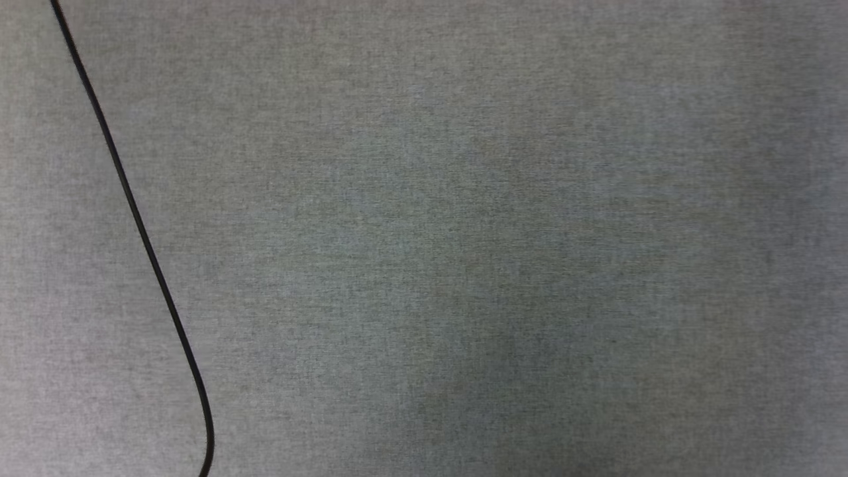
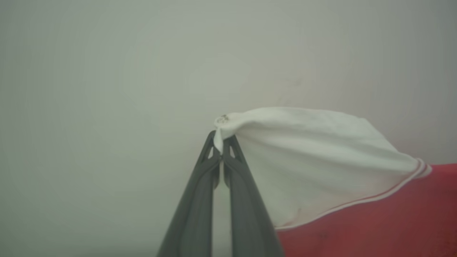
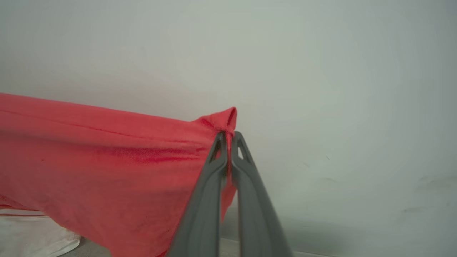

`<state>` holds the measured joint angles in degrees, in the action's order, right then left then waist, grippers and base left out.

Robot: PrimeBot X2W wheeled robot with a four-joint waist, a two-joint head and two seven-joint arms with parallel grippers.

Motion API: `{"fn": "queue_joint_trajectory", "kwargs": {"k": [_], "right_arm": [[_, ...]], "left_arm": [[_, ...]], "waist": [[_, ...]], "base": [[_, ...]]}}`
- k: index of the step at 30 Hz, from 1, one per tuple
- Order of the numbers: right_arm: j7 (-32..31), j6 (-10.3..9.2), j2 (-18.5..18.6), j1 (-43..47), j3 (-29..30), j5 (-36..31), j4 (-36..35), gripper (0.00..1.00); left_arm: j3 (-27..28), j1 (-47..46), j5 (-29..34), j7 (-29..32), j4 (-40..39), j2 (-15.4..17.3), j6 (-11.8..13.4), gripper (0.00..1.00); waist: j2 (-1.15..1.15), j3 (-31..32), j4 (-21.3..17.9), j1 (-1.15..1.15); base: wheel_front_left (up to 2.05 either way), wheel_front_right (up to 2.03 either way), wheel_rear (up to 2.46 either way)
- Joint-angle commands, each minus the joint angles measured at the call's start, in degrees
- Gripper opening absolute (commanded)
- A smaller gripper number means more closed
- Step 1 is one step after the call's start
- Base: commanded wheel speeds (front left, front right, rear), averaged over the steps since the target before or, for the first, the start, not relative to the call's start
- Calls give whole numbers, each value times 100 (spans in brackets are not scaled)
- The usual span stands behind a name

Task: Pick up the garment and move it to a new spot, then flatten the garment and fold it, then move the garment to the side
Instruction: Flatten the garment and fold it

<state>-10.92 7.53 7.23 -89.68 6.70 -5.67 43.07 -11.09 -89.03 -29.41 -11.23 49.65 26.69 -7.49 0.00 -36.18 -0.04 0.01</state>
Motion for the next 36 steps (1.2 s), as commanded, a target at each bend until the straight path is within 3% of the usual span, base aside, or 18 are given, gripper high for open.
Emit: {"fn": "queue_joint_trajectory", "kwargs": {"k": [1, 10, 16, 19, 29, 36], "right_arm": [[53, -8, -9, 108, 13, 31, 66, 0], [596, -9, 122, 1060, -170, 493, 585, 0], [955, -8, 180, 2306, -443, 1129, 693, 0], [1043, -8, 256, 2954, -585, 1439, 612, 0], [980, -9, 620, 4977, -853, 2159, -254, 0], [505, -10, 603, 6407, -696, 2304, -1436, 0]], "left_arm": [[-33, 137, -105, -66, 22, 12, 5, 0], [-386, 1447, -1048, -312, -51, -89, 3, 0], [-665, 2848, -1380, -390, -409, -87, 3, 0], [-540, 3537, -1455, -402, -674, -40, 3, 0], [190, 5932, -1043, -407, -1720, -236, 70, 0], [391, 7237, -862, -408, -2339, -435, 257, 0]], "waist": [[0, -64, 55, -1], [0, 112, 258, -1], [0, 544, 330, -1], [0, 787, 316, -1], [0, 1804, 320, -1], [0, 2465, 249, -1]], "base": [[0, 0, 0], [0, 0, 0], [0, 0, 0], [0, 0, 0], [0, 0, 0], [0, 0, 0]]}}
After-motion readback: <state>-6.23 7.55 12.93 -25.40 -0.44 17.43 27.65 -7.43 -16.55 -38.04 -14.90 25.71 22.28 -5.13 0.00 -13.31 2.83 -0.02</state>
